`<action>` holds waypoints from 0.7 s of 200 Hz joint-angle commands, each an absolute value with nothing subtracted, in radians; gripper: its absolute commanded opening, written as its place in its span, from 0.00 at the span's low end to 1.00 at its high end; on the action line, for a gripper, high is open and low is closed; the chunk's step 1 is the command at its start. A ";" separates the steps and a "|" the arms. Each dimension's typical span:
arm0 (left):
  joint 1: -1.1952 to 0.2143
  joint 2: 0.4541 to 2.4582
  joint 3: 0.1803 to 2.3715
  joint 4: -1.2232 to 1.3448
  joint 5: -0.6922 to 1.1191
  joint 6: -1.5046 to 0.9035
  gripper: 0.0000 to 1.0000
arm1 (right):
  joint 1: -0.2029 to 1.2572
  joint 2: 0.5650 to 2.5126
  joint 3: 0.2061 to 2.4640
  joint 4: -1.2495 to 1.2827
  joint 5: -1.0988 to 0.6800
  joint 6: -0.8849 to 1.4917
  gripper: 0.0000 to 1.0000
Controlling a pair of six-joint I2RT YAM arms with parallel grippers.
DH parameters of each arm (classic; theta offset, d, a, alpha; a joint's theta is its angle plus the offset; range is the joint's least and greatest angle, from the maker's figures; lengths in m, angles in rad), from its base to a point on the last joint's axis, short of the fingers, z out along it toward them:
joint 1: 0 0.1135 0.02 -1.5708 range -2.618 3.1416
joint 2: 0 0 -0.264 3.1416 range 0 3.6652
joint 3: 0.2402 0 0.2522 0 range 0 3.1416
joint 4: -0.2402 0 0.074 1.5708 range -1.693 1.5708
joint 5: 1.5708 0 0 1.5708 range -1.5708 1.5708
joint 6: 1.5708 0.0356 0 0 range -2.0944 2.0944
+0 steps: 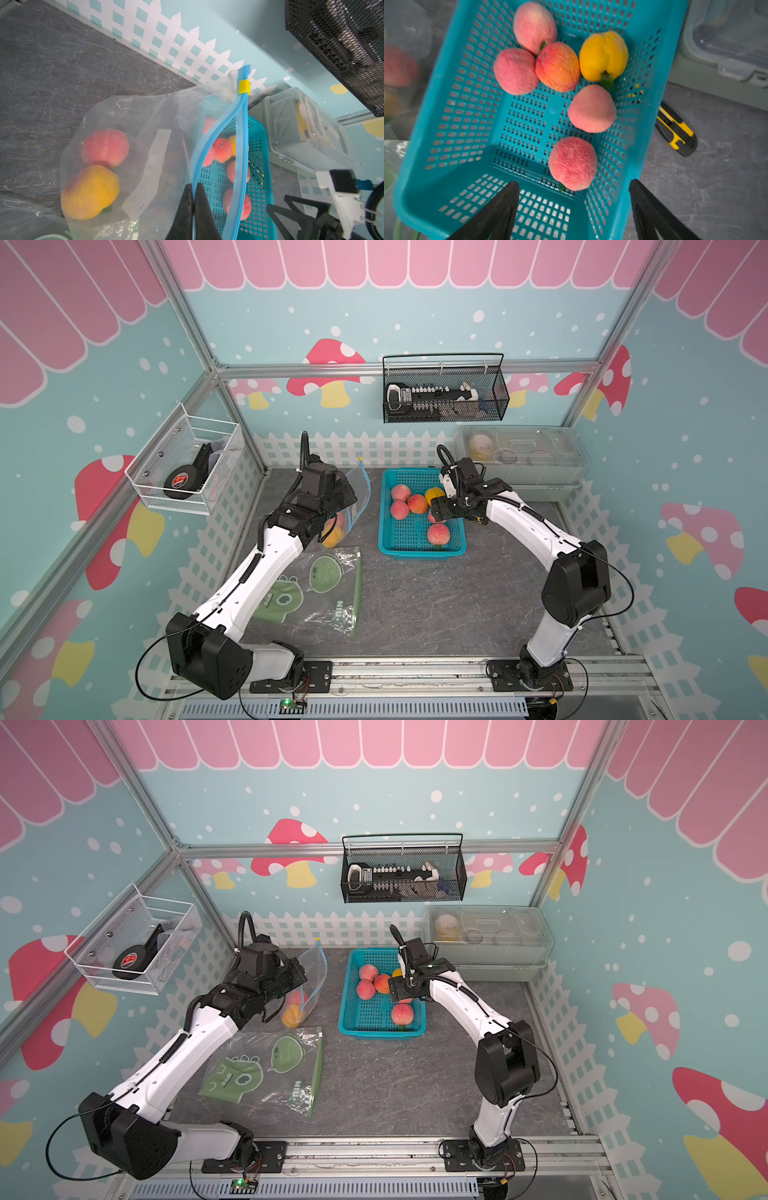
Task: Place the peach in a zip-top bag and seal the zipper
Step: Pick up the peach from the basket.
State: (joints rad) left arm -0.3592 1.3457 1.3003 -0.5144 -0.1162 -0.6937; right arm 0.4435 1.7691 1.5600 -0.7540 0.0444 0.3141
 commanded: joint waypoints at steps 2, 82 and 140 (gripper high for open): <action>-0.351 1.360 1.313 -0.523 -0.090 -0.675 0.00 | 0.445 1.796 1.558 -0.862 0.124 0.279 0.84; -0.351 1.361 1.307 -0.530 -0.089 -0.670 0.00 | 0.455 1.945 1.625 -0.882 -0.002 0.263 0.79; -0.348 1.361 1.310 -0.531 -0.095 -0.666 0.00 | 0.477 1.982 1.641 -0.903 0.006 0.261 0.77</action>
State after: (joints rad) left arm -0.3580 1.3586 1.3003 -0.5198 -0.0921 -0.6876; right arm 0.4614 1.9602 1.6131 -0.8581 0.0059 0.2680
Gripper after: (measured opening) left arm 0.047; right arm 0.762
